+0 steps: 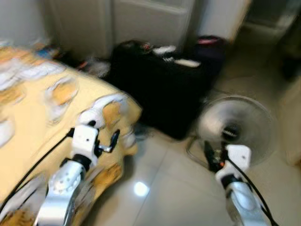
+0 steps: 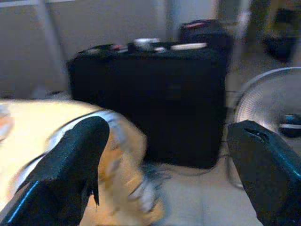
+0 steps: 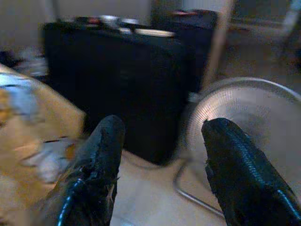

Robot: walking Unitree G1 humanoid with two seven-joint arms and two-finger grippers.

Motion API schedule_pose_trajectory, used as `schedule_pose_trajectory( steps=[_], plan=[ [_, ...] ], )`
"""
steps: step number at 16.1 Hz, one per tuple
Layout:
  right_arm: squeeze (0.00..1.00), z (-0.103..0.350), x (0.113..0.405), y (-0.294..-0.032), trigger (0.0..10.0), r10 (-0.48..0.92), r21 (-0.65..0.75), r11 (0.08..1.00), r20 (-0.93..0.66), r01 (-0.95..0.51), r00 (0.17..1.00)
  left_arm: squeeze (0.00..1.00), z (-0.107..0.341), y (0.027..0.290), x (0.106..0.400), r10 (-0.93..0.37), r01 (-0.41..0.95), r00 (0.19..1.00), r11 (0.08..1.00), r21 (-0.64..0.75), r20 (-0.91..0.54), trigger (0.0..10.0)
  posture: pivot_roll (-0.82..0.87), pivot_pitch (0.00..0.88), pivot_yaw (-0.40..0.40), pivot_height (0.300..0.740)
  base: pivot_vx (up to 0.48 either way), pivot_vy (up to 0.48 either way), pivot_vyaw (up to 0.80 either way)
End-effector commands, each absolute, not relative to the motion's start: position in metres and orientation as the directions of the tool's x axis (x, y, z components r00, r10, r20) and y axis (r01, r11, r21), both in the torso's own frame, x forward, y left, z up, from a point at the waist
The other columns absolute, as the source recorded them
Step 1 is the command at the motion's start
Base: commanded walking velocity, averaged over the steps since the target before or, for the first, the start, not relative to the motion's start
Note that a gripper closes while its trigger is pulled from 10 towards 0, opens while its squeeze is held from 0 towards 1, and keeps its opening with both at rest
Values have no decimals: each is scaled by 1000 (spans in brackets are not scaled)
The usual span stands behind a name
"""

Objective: Clean up the room

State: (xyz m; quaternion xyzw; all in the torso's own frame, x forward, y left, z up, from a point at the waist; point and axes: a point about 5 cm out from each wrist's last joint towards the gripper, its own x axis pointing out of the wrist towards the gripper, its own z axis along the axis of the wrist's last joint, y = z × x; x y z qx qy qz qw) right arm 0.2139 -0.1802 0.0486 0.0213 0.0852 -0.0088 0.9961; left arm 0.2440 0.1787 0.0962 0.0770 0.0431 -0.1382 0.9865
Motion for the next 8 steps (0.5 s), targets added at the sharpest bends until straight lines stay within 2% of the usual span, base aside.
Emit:
schedule_pose_trajectory(
  steps=[1,5,8],
  plan=[
    [0,46,210,-190,10000,-47,40,998,-181,55,982,0,99,166,247,-316,326,944,936,134,-93,10000,-8,0,-28,740,304,0,-775],
    [0,39,205,-193,10000,-46,35,998,-193,54,980,0,100,163,248,-327,337,941,932,131,-91,10000,-2,0,-29,740,307,0,-775],
    [0,45,215,-189,10000,-36,36,998,-163,43,986,0,100,163,249,-324,333,942,934,129,-87,10000,0,0,-32,740,311,0,-767]
  ],
)
